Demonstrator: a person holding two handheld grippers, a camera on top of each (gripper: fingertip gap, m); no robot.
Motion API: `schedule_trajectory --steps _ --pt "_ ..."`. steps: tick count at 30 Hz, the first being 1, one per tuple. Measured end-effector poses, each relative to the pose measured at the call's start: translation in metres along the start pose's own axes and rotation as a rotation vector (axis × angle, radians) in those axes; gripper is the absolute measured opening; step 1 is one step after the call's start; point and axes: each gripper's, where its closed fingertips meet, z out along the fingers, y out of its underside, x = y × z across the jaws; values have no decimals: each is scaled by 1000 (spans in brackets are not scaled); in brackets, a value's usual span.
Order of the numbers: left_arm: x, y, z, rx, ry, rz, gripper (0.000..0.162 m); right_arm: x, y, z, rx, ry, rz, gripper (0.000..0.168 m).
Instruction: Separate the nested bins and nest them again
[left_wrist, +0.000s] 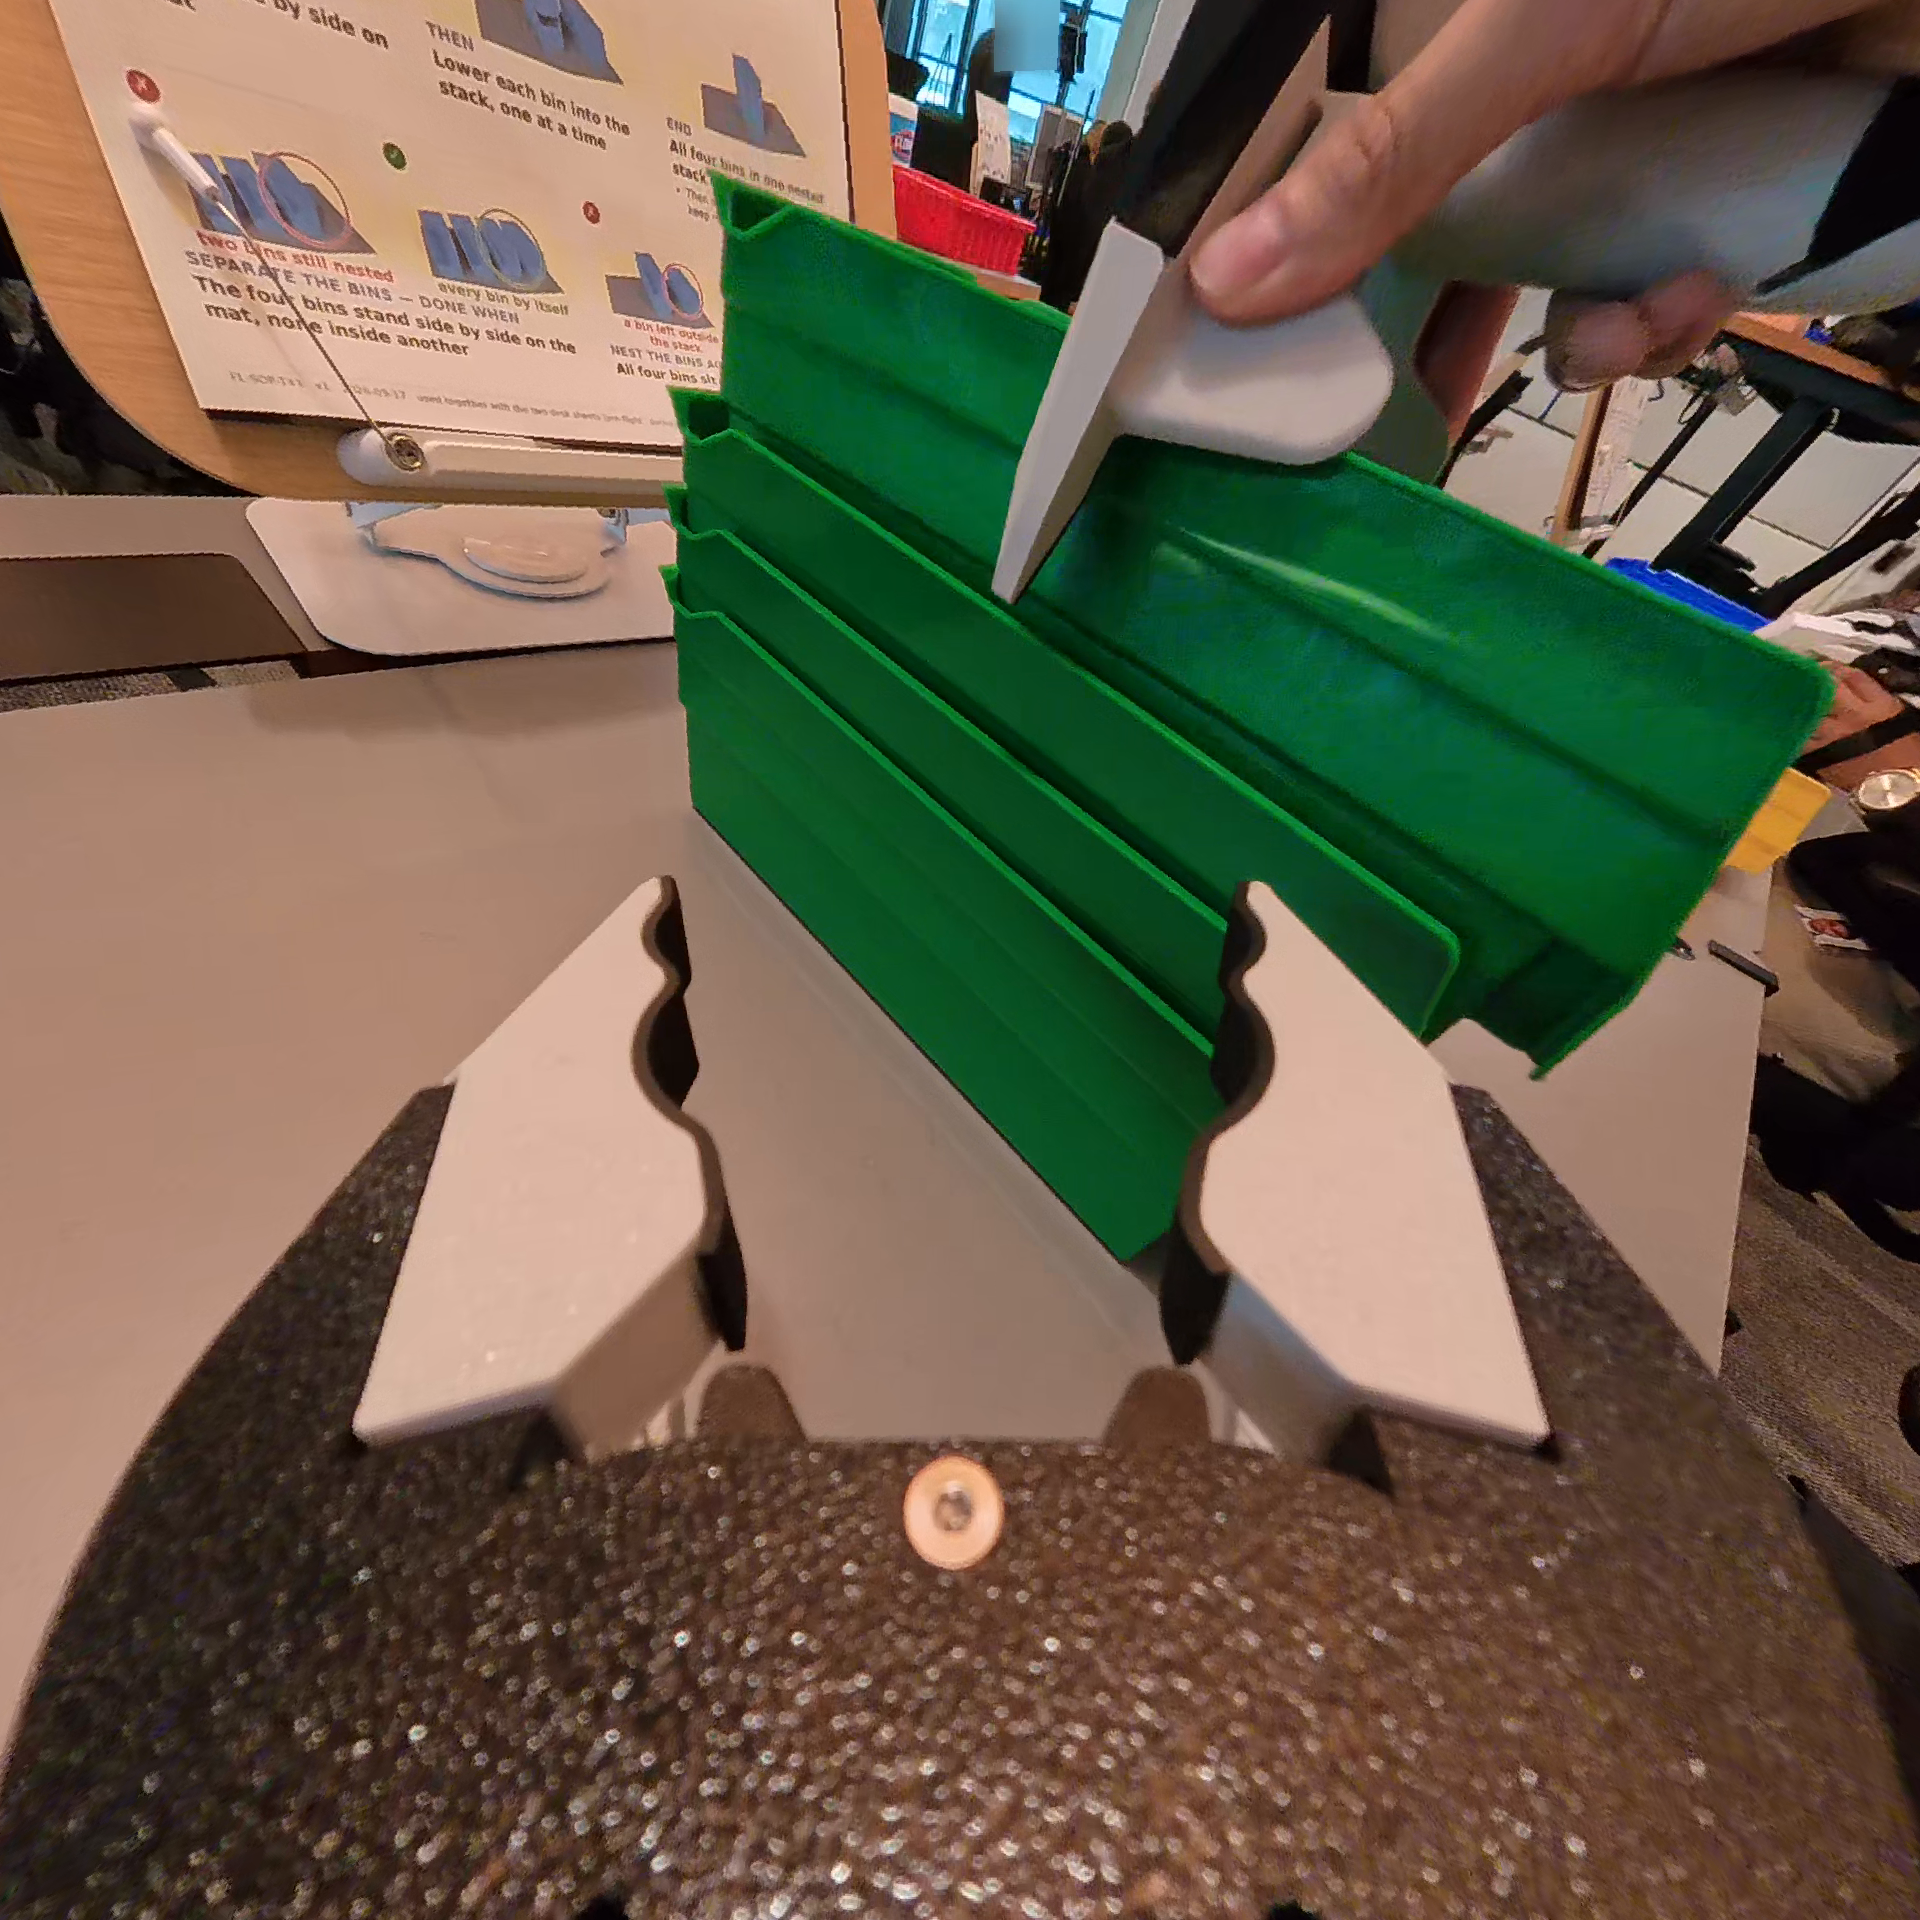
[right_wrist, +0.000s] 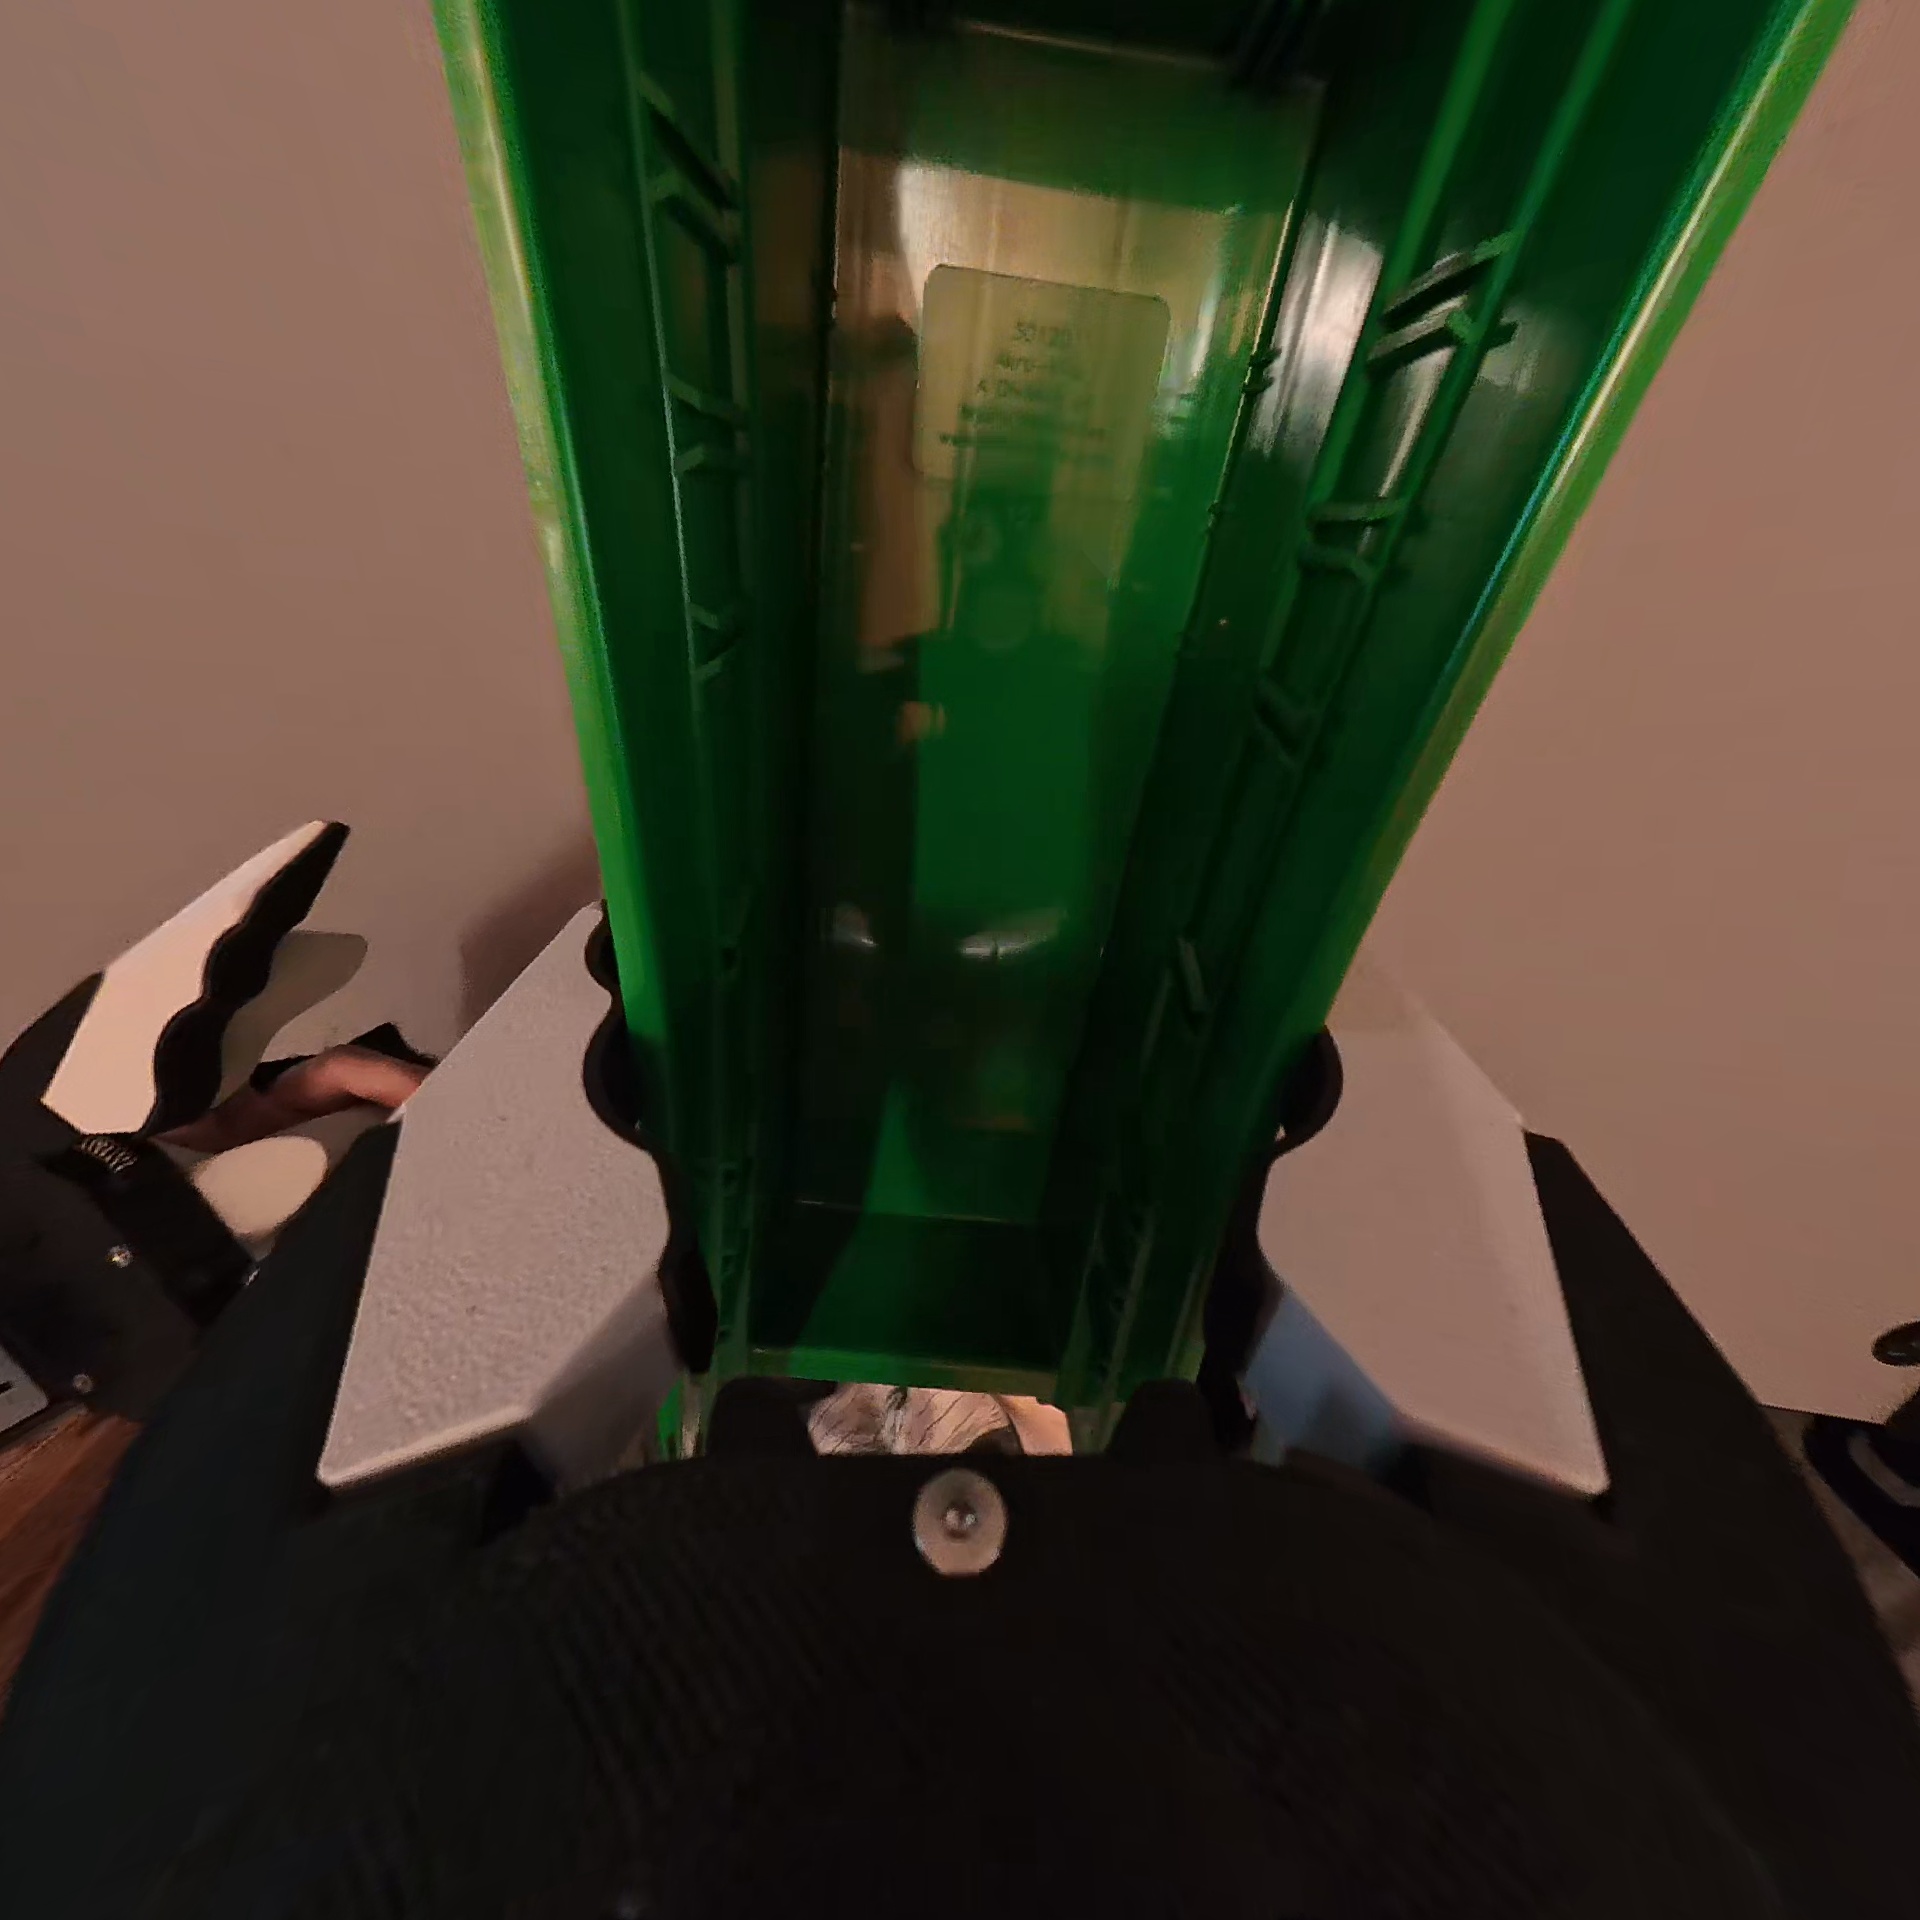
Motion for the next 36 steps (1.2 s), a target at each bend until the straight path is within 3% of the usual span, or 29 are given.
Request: schedule_trajectory --steps 6,14,26,29,33,36 --pt "1 -2 -1 5 8 -3 100 -1 -14 -10 78 35 -16 122" --pt "0 1 0 0 27 -32 100 -2 -13 6 81 27 -9 126" --pt "1 3 1 -13 21 -17 101 -5 -16 14 117 8 -55 144" --pt "-1 4 2 -12 16 -21 101 -13 -16 7 141 -64 -99 139" --pt "-3 8 5 -23 9 -27 101 -19 -22 -16 242 -116 -183 152" --pt "-6 12 8 -38 -5 -19 101 -22 -28 -45 371 -148 -289 139"
